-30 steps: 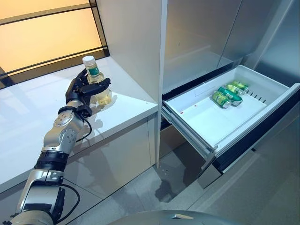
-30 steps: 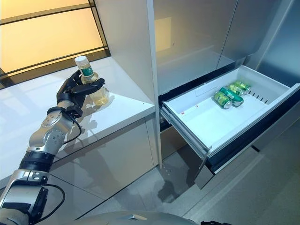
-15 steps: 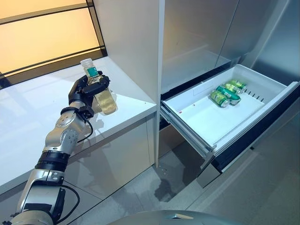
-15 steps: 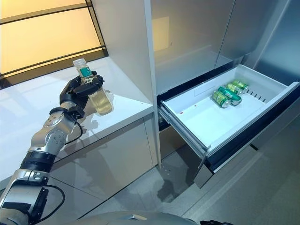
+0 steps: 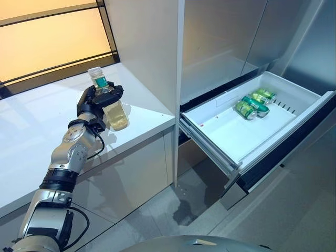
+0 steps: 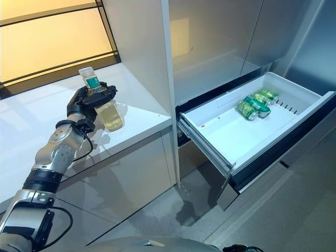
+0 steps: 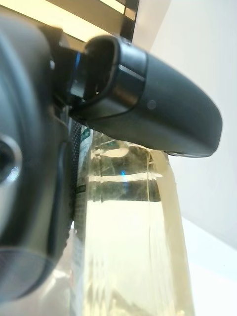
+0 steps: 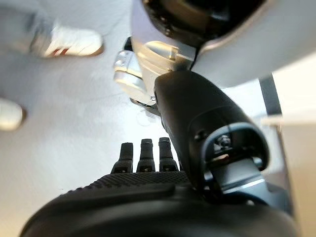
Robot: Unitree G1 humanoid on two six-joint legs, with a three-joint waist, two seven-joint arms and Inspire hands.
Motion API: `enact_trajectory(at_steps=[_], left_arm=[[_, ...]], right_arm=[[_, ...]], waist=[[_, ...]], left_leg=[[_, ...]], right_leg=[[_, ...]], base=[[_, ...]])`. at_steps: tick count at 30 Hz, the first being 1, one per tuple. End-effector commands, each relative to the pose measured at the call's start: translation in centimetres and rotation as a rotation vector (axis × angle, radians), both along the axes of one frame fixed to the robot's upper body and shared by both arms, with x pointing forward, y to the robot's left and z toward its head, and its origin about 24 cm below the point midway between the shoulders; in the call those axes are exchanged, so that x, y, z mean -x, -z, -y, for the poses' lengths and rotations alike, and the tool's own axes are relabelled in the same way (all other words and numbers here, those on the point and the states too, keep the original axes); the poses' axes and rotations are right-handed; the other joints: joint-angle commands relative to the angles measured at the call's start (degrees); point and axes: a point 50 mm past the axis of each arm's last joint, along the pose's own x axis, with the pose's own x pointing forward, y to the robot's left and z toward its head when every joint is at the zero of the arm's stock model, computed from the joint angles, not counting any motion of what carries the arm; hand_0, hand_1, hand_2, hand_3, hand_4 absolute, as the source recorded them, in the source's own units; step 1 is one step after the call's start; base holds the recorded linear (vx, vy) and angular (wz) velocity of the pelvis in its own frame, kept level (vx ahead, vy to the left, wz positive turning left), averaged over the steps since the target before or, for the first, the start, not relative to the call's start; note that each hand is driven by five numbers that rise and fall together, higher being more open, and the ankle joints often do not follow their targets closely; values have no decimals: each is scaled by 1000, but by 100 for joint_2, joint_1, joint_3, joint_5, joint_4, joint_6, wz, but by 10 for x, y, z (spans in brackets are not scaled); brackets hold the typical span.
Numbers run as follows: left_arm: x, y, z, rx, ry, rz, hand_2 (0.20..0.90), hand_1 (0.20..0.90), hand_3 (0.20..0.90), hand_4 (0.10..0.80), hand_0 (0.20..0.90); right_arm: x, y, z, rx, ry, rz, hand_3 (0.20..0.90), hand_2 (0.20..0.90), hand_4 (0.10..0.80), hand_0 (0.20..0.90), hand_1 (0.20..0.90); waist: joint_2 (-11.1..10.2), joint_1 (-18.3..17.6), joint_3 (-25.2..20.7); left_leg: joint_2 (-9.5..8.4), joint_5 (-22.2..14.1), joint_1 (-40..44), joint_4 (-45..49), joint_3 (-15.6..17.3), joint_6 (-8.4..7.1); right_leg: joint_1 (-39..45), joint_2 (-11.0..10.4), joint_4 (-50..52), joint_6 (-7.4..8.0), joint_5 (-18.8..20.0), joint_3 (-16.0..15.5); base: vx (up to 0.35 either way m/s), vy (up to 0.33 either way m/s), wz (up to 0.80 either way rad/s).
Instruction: Put drinks into fridge and close the fridge
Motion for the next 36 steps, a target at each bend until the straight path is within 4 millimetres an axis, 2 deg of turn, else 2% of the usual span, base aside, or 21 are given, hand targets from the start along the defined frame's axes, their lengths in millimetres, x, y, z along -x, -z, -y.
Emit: enact_trajectory(at_steps=[1, 7, 12, 14, 15, 19, 20, 21, 23, 28, 32, 36], left_arm=[[-3, -130, 23, -138, 75, 553, 300, 300, 200, 100, 300], [6, -140, 44, -199, 165, 614, 300, 300, 200, 100, 300], [16, -148, 63, -233, 247, 672, 300, 300, 200, 100, 300], [18, -150, 67, -234, 268, 688, 300, 300, 200, 100, 300], [20, -151, 73, -242, 296, 706, 300, 300, 200, 100, 300], [24, -154, 85, -245, 373, 744, 300, 300, 200, 100, 300], [25, -155, 88, -243, 389, 751, 300, 300, 200, 100, 300], [27, -153, 85, -239, 401, 767, 300, 300, 200, 100, 300], [32, -154, 89, -246, 419, 794, 300, 300, 200, 100, 300], [37, -171, 99, -268, 442, 843, 300, 300, 200, 100, 300], [39, -179, 102, -274, 440, 868, 300, 300, 200, 100, 300], [43, -180, 102, -276, 440, 883, 300, 300, 200, 100, 300]], right_arm=[[-18, -1, -19, -91, -187, 23, 900, 900, 800, 900, 900], [-58, -14, -41, -131, -484, 138, 900, 900, 800, 900, 900], [-97, -37, -67, -178, -642, 285, 900, 900, 800, 900, 900], [-105, -44, -74, -194, -667, 324, 900, 900, 800, 900, 900], [-118, -54, -82, -209, -695, 382, 900, 900, 800, 900, 900], [-148, -83, -100, -254, -808, 533, 900, 900, 800, 900, 900], [-153, -87, -99, -257, -796, 487, 900, 900, 800, 900, 900], [-148, -86, -96, -253, -831, 544, 900, 900, 800, 900, 900], [-142, -82, -108, -284, -873, 614, 900, 900, 800, 900, 900], [-152, -114, -145, -287, -1021, 752, 900, 900, 800, 900, 900], [-159, -130, -156, -241, -1120, 794, 900, 900, 800, 900, 900], [-166, -150, -164, -273, -1205, 793, 900, 900, 800, 900, 900]], waist=[[-2, 143, -246], [-25, 267, -240], [-40, 357, -215], [-48, 374, -211], [-55, 390, -199], [-69, 428, -183], [-75, 437, -185], [-65, 446, -170], [-38, 453, -152], [-7, 466, -125], [8, 499, -111], [-25, 527, -83]], left_leg=[[-277, -579, 17, 28, -516, 98], [-298, -564, -1, 23, -617, 92], [-319, -541, -27, 23, -678, 92], [-324, -536, -30, 21, -693, 92], [-332, -533, -28, 16, -712, 92], [-345, -518, -28, 11, -736, 88], [-348, -510, -38, 11, -738, 86], [-350, -443, -89, 11, -734, 86], [-360, -511, -66, 11, -737, 109], [-379, -498, -70, 14, -711, 130], [-387, -476, -76, 11, -712, 122], [-382, -459, -78, 11, -713, 116]], right_leg=[[-290, -86, 133, 459, 84, 86], [-261, -121, 118, 453, 77, -7], [-254, -143, 116, 446, 86, -59], [-250, -146, 110, 443, 88, -72], [-245, -150, 107, 439, 93, -86], [-228, -159, 99, 436, 104, -122], [-234, -162, 97, 438, 115, -135], [-289, -154, 124, 431, 167, -134], [-246, -159, 98, 457, 102, -122], [-229, -189, 92, 485, 109, -153], [-229, -197, 85, 504, 131, -157], [-230, -206, 87, 510, 148, -168]], base=[[0, 0, 0], [-8, 2, 2], [-37, 16, 8], [-35, 12, 6], [-43, 16, 6], [-45, 21, 3], [-92, 22, 3], [-73, 32, 4], [-56, 45, 5], [-62, 40, 3], [-60, 32, 3], [-55, 12, 8]])
